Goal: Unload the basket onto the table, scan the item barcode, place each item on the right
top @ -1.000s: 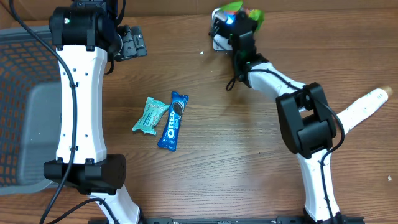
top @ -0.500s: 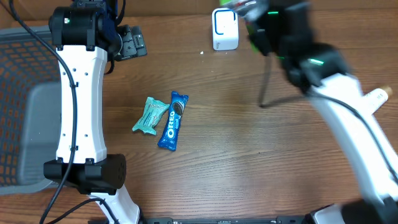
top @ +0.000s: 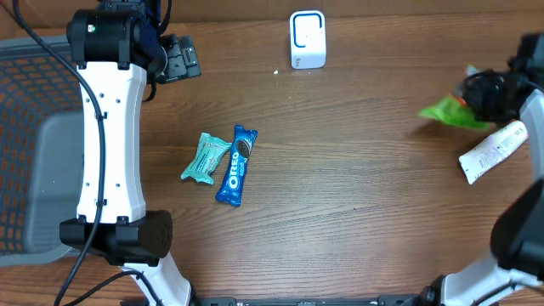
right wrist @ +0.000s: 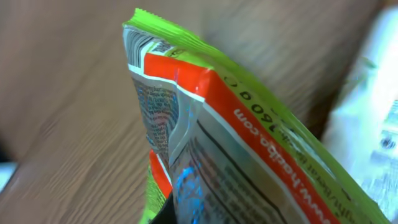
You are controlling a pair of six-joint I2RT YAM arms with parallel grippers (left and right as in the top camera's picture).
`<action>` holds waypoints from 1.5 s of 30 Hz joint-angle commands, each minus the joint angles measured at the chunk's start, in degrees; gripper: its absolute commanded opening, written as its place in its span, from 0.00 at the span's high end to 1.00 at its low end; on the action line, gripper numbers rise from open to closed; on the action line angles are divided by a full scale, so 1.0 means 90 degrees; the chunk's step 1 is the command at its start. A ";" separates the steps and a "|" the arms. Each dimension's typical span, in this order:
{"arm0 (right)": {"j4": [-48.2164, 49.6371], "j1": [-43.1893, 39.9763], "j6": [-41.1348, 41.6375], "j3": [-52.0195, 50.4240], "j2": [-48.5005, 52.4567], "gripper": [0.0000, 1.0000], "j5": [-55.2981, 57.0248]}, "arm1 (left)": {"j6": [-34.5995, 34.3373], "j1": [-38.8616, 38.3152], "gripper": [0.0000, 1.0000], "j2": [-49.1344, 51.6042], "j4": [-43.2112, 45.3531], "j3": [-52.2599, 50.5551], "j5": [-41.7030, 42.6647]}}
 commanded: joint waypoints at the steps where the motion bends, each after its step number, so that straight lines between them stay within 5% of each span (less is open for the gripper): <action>1: 0.0546 -0.0384 0.0423 -0.0107 0.0374 0.96 -0.0284 | 0.0100 -0.0007 0.00 0.0007 0.0010 -0.0002 -0.0080; 5: 0.0911 -0.0627 0.0423 -0.0107 0.0699 0.96 -0.0289 | 0.0100 -0.0007 0.00 0.0007 0.0010 -0.0002 -0.0080; 6: 0.0937 -0.0653 0.0423 -0.0104 0.0702 0.90 -0.0321 | 0.0100 -0.0007 0.00 0.0007 0.0010 -0.0002 -0.0080; 9: 0.0903 -0.0663 0.0100 0.0019 0.0646 0.31 -0.0777 | 0.0100 -0.0007 0.00 0.0007 0.0010 -0.0002 -0.0080; 12: 0.0522 -0.0656 -0.0163 0.0384 0.0510 0.07 -0.1107 | 0.0100 -0.0007 0.00 0.0007 0.0010 -0.0002 -0.0080; 21: -0.0945 -0.0015 -0.0806 0.1214 -0.0046 0.05 -0.3186 | 0.0100 -0.0007 0.00 0.0007 0.0010 -0.0002 -0.0080; 27: -0.1282 0.1348 -0.1122 0.1056 -0.0029 0.05 -0.3126 | 0.0100 -0.0007 0.00 0.0007 0.0010 -0.0002 -0.0080; 32: -0.0947 0.3060 -0.0840 0.0695 -0.0002 0.09 -0.2518 | 0.0100 -0.0007 0.00 0.0007 0.0010 -0.0002 -0.0080; 38: 0.0474 0.4505 0.0306 0.0073 0.0005 0.27 -0.2096 | 0.0100 -0.0007 0.00 0.0007 0.0010 -0.0002 -0.0080; 45: 0.1622 0.6018 0.0950 -0.0391 0.0039 0.27 -0.0704 | 0.0100 -0.0007 0.00 0.0007 0.0010 -0.0002 -0.0080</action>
